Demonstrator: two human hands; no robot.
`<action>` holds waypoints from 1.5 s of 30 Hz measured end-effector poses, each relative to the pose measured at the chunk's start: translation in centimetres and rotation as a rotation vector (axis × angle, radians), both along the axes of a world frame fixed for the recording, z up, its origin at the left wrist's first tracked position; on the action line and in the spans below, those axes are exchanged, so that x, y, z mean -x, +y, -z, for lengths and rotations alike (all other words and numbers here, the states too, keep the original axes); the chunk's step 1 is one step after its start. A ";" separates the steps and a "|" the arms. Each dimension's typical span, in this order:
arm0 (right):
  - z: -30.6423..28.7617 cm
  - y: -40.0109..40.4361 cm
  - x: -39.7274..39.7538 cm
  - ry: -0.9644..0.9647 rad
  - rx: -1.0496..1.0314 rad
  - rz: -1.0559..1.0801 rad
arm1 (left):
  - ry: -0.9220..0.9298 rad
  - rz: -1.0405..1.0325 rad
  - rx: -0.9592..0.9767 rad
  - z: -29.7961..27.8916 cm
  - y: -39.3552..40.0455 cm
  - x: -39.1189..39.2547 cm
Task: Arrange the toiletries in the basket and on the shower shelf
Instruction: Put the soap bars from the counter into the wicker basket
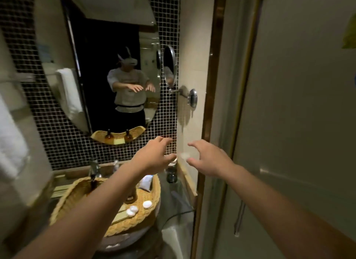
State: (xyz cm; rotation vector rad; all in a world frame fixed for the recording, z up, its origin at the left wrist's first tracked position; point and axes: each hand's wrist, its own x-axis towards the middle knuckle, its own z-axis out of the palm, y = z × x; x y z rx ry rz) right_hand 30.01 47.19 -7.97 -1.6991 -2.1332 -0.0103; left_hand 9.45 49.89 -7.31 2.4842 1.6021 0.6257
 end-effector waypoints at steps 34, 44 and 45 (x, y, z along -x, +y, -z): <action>9.7 33.8 23.9 -0.154 0.206 -0.389 | 0.063 -0.305 0.225 9.8 25.8 23.4; 13.3 39.6 26.8 -0.155 0.287 -0.474 | 0.078 -0.359 0.303 13.8 29.9 25.7; 13.6 40.0 27.2 -0.153 0.296 -0.476 | 0.075 -0.360 0.312 14.2 30.2 26.1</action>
